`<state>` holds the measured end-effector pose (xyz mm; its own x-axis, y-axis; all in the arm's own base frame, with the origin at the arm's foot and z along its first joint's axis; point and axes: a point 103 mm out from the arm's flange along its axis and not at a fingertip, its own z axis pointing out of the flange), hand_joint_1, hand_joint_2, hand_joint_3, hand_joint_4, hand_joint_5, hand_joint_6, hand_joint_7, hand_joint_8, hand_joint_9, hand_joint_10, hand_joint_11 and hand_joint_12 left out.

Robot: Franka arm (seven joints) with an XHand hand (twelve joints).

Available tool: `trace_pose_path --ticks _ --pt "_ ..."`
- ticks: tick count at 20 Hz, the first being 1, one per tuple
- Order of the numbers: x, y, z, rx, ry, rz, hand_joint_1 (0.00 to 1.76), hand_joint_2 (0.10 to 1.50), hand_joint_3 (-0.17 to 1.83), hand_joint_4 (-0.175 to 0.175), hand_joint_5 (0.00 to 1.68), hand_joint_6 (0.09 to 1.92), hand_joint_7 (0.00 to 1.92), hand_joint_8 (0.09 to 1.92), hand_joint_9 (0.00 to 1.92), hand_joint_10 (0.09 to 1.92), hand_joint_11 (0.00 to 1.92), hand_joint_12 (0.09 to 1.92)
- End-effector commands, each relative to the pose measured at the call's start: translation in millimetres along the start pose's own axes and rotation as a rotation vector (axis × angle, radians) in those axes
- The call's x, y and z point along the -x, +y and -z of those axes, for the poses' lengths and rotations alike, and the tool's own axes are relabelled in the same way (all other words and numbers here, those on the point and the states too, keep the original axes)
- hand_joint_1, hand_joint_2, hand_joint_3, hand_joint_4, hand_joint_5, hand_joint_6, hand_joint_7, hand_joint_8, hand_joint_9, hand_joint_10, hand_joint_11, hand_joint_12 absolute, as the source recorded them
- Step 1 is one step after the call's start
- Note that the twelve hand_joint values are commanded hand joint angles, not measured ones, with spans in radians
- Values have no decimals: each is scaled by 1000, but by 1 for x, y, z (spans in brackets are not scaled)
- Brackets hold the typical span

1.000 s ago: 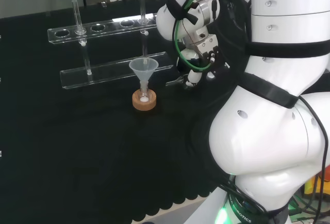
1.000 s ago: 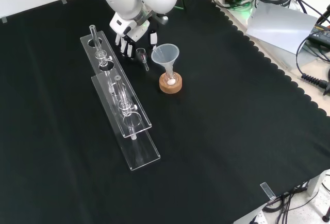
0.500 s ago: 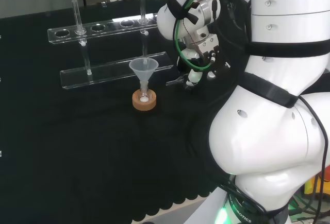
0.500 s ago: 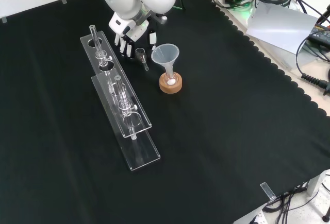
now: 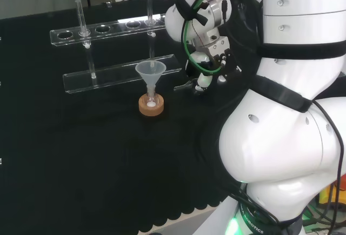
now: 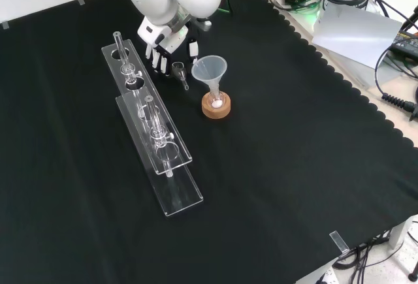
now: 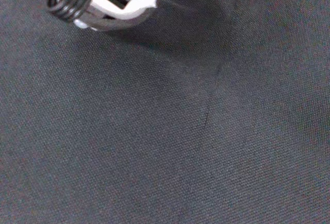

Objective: Put the weighing funnel back on the table.

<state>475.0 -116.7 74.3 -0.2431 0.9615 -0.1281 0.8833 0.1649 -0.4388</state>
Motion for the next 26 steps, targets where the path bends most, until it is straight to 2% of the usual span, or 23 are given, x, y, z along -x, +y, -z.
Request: trace_pose_path --ticks 1,3,4,6,11,15,19,26 --pt "0 -2 3 2 7 4 1024 931 333 175 1015 1000 565 715 954 449 655 1167" --pt "-1 -3 4 -1 7 6 912 916 299 50 944 901 523 726 915 478 634 1177" --pt "-2 -4 4 -3 3 6 880 879 349 12 903 867 504 729 897 494 624 1182" --pt "-3 -5 4 -6 -4 10 850 804 459 -17 791 837 465 733 857 520 600 1200" --pt "-3 -7 6 -16 -9 7 834 741 537 -28 609 787 400 728 797 541 555 1225" --pt "-5 -10 5 -30 -15 6 828 727 549 -26 548 756 375 727 772 552 524 1240" --pt "-4 -16 11 -10 -14 1 820 714 555 -28 471 700 351 726 743 565 504 1257" --pt "1 -34 39 47 -24 -14 799 697 558 -30 383 583 333 730 715 596 480 1273"
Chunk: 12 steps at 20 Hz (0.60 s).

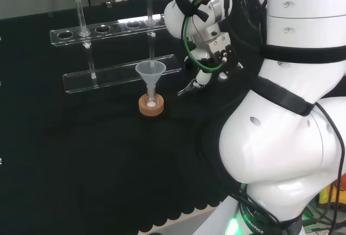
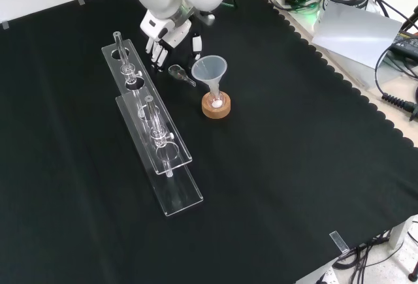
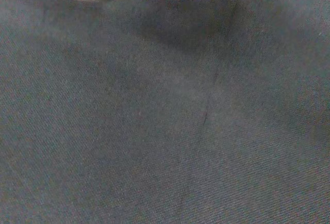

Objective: Put the weighing funnel back on the table.

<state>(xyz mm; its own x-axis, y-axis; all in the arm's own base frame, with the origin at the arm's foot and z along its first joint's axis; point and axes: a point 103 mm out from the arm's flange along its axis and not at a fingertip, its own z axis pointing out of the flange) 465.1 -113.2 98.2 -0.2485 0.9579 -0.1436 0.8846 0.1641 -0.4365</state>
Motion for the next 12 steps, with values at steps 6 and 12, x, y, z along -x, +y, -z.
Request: trace_pose_path --ticks 6,12 --pt "6 -37 45 80 -16 -31 792 696 554 -29 393 526 333 729 707 607 473 1278" --pt "1 -59 64 105 -23 -43 789 697 552 -28 402 515 341 729 707 608 472 1278"
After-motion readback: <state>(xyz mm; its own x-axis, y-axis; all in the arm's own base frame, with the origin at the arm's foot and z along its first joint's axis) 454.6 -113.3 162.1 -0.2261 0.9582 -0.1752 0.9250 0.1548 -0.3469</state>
